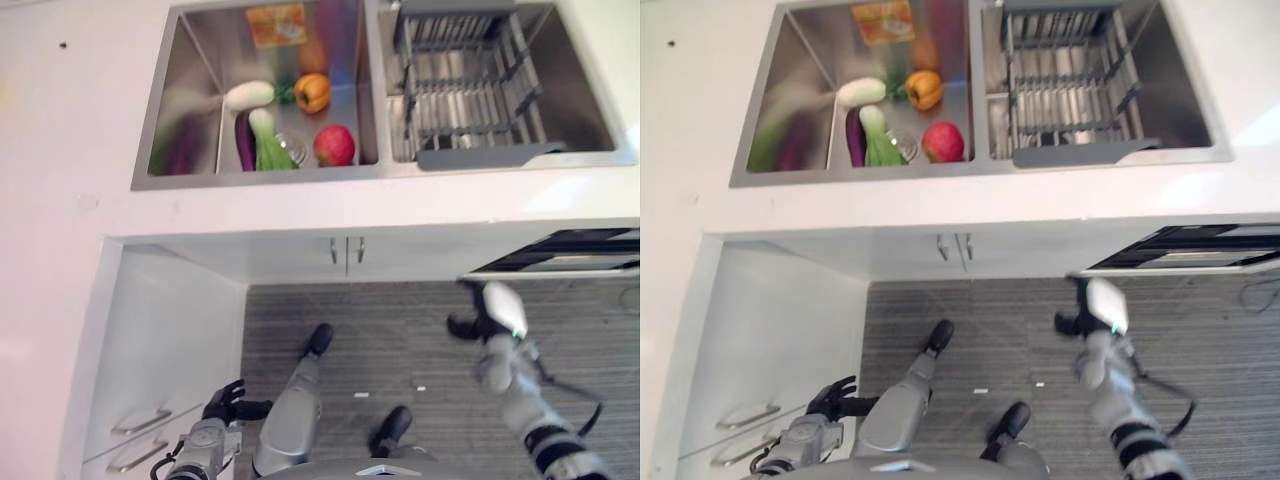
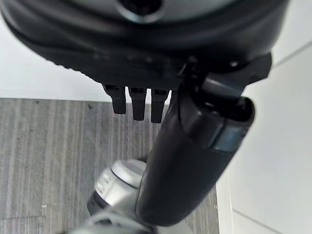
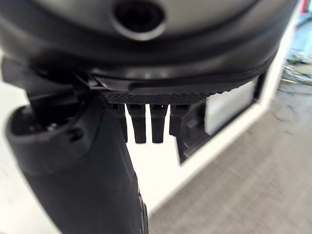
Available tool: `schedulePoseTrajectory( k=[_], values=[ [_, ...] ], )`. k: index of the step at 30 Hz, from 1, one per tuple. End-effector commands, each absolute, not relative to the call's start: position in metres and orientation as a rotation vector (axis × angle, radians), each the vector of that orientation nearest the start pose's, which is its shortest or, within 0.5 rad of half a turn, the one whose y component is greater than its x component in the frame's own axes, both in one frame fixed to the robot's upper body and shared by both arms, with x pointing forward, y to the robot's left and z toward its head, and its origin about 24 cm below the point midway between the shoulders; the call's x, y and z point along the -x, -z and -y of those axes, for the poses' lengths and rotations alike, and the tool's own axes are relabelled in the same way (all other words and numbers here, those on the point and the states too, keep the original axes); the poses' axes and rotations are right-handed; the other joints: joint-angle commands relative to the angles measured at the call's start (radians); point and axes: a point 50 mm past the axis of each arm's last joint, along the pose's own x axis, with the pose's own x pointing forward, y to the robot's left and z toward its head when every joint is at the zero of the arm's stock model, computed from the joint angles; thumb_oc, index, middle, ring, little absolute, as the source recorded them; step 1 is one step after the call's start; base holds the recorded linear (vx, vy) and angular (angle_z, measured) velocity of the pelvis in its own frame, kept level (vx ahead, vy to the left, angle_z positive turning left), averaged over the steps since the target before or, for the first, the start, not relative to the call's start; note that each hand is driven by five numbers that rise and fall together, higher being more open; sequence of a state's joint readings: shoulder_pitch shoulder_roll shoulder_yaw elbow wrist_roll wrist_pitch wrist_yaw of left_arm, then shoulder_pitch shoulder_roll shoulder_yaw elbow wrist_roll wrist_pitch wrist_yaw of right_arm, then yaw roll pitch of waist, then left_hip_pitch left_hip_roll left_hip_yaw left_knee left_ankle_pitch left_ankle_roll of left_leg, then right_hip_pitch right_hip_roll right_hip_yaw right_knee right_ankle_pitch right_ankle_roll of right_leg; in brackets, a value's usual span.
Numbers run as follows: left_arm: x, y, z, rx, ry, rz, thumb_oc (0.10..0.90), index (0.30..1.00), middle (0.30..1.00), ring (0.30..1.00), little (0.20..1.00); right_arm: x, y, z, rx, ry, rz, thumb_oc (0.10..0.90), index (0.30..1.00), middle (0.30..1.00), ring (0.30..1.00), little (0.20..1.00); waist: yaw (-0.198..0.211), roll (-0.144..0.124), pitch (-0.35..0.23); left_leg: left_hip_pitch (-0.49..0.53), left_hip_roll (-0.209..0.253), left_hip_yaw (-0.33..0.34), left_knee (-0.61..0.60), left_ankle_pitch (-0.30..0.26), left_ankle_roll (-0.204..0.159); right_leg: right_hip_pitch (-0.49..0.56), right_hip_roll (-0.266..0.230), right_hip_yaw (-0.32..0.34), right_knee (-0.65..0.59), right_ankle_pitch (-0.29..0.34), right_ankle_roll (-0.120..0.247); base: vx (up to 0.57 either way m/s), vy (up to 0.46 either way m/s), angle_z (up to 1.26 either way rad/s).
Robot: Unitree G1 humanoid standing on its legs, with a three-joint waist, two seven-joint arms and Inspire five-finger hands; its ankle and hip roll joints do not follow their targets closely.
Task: Place the dishes in the dishwasher.
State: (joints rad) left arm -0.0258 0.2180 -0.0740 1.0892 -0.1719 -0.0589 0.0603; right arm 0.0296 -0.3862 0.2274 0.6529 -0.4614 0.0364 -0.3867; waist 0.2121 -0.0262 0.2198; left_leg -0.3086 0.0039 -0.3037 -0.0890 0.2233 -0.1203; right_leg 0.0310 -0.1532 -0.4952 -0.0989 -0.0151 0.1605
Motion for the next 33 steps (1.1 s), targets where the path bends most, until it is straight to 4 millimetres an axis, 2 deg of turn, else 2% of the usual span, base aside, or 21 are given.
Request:
schedulePoseTrajectory(
  k=[1,5,9,11,12,13,15,16,17,18,20,21,22,23,25,26,27,29,30,32,33],
  values=[
    [-0.113,0.15,-0.242,-0.103,-0.237,-1.059,0.8,0.9,0.9,0.9,0.9,-0.192,0.066,0.283,0.983,0.208,-0.546,0.8,0.9,0.9,0.9,0.9,-0.018,-0.001,-0.066,0.066,-0.008,0.079,0.002,-0.159,0.033,-0.037,-0.016,0.059,0.024,-0.021,0.011,0.0,-0.025,-0.13],
    [-0.102,0.152,-0.25,-0.092,-0.256,-1.095,0.8,0.9,0.9,0.9,0.9,-0.174,0.091,0.276,0.888,0.152,-0.68,0.8,0.9,0.9,0.9,0.9,-0.04,0.002,-0.088,0.123,0.032,0.1,0.015,-0.172,0.03,-0.026,0.016,0.119,0.043,-0.043,-0.017,0.01,-0.068,-0.3],
    [-0.095,0.153,-0.253,-0.094,-0.268,-1.113,0.8,0.9,0.9,0.9,0.9,-0.181,0.094,0.273,0.901,0.108,-0.698,0.8,0.9,0.9,0.9,0.9,-0.029,0.005,-0.059,0.116,0.061,0.113,0.117,-0.198,0.018,-0.023,0.051,0.172,0.046,-0.046,-0.042,-0.04,-0.138,-0.55],
    [-0.095,0.154,-0.25,-0.093,-0.267,-1.116,0.8,0.9,0.9,0.9,0.9,-0.187,0.093,0.274,0.912,0.102,-0.695,0.8,0.9,0.9,0.9,0.9,-0.023,0.017,-0.024,0.073,0.053,0.096,0.209,-0.202,0.007,-0.021,0.066,0.189,0.031,-0.042,-0.055,-0.2,-0.117,-0.34],
    [-0.091,0.158,-0.243,-0.088,-0.252,-1.144,0.8,0.9,0.9,0.9,0.9,-0.184,0.097,0.278,0.91,0.118,-0.733,0.8,0.9,0.9,0.9,0.9,-0.029,0.027,0.001,0.046,0.021,0.098,0.271,-0.231,0.027,-0.011,0.062,0.183,0.022,-0.041,-0.059,-0.19,-0.059,-0.06],
    [-0.091,0.158,-0.242,-0.088,-0.252,-1.143,0.8,0.9,0.9,0.9,0.9,-0.184,0.096,0.278,0.91,0.119,-0.732,0.8,0.9,0.9,0.9,0.9,-0.032,0.027,-0.001,0.042,0.018,0.095,0.27,-0.227,0.028,-0.014,0.06,0.18,0.022,-0.04,-0.058,-0.15,-0.021,0.19],
    [-0.081,0.163,-0.236,-0.08,-0.246,-1.2,0.8,0.9,0.9,0.9,0.9,-0.179,0.102,0.281,0.896,0.128,-0.781,0.8,0.9,0.9,0.9,0.9,-0.06,0.018,-0.011,0.041,0.026,0.265,0.333,-0.291,0.065,-0.02,0.039,0.169,0.035,-0.04,-0.058,-0.07,0.044,0.37],
    [-0.071,0.165,-0.234,-0.08,-0.242,-1.234,0.8,0.9,0.9,0.9,0.9,-0.176,0.104,0.282,0.902,0.119,-0.805,0.8,0.9,0.9,0.9,0.9,-0.064,0.019,-0.023,0.059,0.027,0.312,0.329,-0.305,0.073,-0.027,0.038,0.17,0.041,-0.04,-0.058,-0.03,0.049,0.28],
    [-0.071,0.165,-0.234,-0.08,-0.242,-1.234,0.8,0.9,0.9,0.9,0.9,-0.176,0.104,0.282,0.902,0.119,-0.805,0.8,0.9,0.9,0.9,0.9,-0.063,0.019,-0.023,0.059,0.028,0.313,0.329,-0.306,0.073,-0.027,0.038,0.171,0.041,-0.04,-0.058,0.08,0.182,0.1],
    [-0.048,0.172,-0.224,-0.065,-0.223,-1.315,0.8,0.9,0.9,0.9,0.9,-0.169,0.109,0.287,0.897,0.131,-0.863,0.8,0.9,0.9,0.9,0.9,-0.077,0.032,-0.05,0.126,0.017,0.375,0.264,-0.315,0.092,-0.035,0.038,0.168,0.077,-0.041,-0.052,0.09,0.224,0.03],
    [-0.042,0.172,-0.226,-0.107,-0.2,-1.349,0.8,0.9,0.9,0.9,0.9,-0.169,0.111,0.286,0.881,0.133,-0.885,0.8,0.9,0.9,0.9,0.9,-0.08,0.036,-0.059,0.145,-0.002,0.361,0.229,-0.313,0.11,-0.082,0.009,0.154,0.206,-0.048,-0.047,0.1,0.27,0.14],
    [-0.042,0.171,-0.229,-0.118,-0.193,-1.336,0.8,0.9,0.9,0.9,0.9,-0.165,0.114,0.284,0.849,0.144,-0.909,0.8,0.9,0.9,0.9,0.9,-0.09,0.049,-0.05,0.173,-0.004,0.362,0.211,-0.324,0.14,-0.149,-0.028,0.164,0.402,-0.057,-0.014,0.08,0.196,0.14],
    [-0.042,0.171,-0.229,-0.118,-0.193,-1.336,0.8,0.9,0.9,0.9,0.9,-0.165,0.114,0.284,0.849,0.144,-0.909,0.8,0.9,0.9,0.9,0.9,-0.09,0.049,-0.051,0.173,-0.005,0.363,0.211,-0.324,0.14,-0.151,-0.029,0.165,0.405,-0.058,-0.014,0.08,0.219,0.19],
    [-0.045,0.17,-0.23,-0.131,-0.186,-1.325,0.8,0.9,0.9,0.9,0.9,-0.163,0.117,0.283,0.814,0.154,-0.928,0.8,0.9,0.9,0.9,0.9,-0.114,0.056,-0.032,0.193,-0.013,0.336,0.214,-0.329,0.155,-0.215,-0.039,0.231,0.537,-0.005,0.023,0.03,0.068,0.45],
    [-0.047,0.17,-0.231,-0.129,-0.191,-1.317,0.8,0.9,0.9,0.9,0.9,-0.156,0.12,0.283,0.794,0.168,-0.96,0.8,0.9,0.9,0.9,0.9,-0.123,0.057,-0.029,0.205,-0.018,0.305,0.213,-0.331,0.156,-0.229,-0.031,0.27,0.53,-0.004,0.022,0.1,-0.049,0.43],
    [-0.054,0.168,-0.234,-0.103,-0.23,-1.294,0.8,0.9,0.9,0.9,0.9,-0.145,0.125,0.285,0.736,0.205,-1.003,0.8,0.9,0.9,0.9,0.9,-0.13,0.06,-0.033,0.217,-0.023,0.256,0.207,-0.332,0.147,-0.231,-0.029,0.339,0.421,-0.024,0.003,0.13,-0.139,0.29],
    [-0.054,0.168,-0.233,-0.102,-0.23,-1.294,0.8,0.9,0.9,0.9,0.9,-0.145,0.125,0.285,0.736,0.205,-1.003,0.8,0.9,0.9,0.9,0.9,-0.13,0.061,-0.032,0.218,-0.022,0.256,0.207,-0.333,0.146,-0.228,-0.028,0.339,0.42,-0.025,0.003,0.15,-0.174,0.49],
    [-0.061,0.169,-0.229,-0.096,-0.217,-1.274,0.8,0.9,0.9,0.9,0.9,-0.131,0.131,0.286,0.714,0.215,-1.059,0.8,0.9,0.9,0.9,0.9,-0.151,0.065,-0.038,0.251,-0.018,0.212,0.185,-0.336,0.131,-0.244,-0.034,0.426,0.321,0.002,0.003,0.18,-0.193,0.56],
    [-0.078,0.165,-0.229,-0.134,-0.175,-1.228,0.8,0.9,0.9,0.9,0.9,-0.122,0.135,0.287,0.685,0.237,-1.1,0.8,0.9,0.9,0.9,0.9,-0.159,0.048,-0.048,0.264,-0.022,0.184,0.192,-0.35,0.115,-0.226,-0.037,0.448,0.263,0.009,0.019,0.22,-0.275,0.71],
    [-0.077,0.165,-0.23,-0.128,-0.181,-1.226,0.8,0.9,0.9,0.9,0.9,-0.118,0.137,0.284,0.67,0.234,-1.115,0.8,0.9,0.9,0.9,0.9,-0.161,0.041,-0.045,0.269,-0.024,0.177,0.196,-0.352,0.108,-0.204,-0.044,0.422,0.244,0.015,0.011,0.15,-0.237,0.9],
    [-0.076,0.166,-0.23,-0.107,-0.214,-1.236,0.8,0.9,0.9,0.9,0.9,-0.108,0.142,0.282,0.652,0.229,-1.166,0.8,0.9,0.9,0.9,0.9,-0.156,0.041,-0.068,0.28,0.006,0.157,0.19,-0.348,0.089,-0.173,-0.028,0.401,0.216,0.011,0.009,0.17,-0.239,0.68]
  ],
)
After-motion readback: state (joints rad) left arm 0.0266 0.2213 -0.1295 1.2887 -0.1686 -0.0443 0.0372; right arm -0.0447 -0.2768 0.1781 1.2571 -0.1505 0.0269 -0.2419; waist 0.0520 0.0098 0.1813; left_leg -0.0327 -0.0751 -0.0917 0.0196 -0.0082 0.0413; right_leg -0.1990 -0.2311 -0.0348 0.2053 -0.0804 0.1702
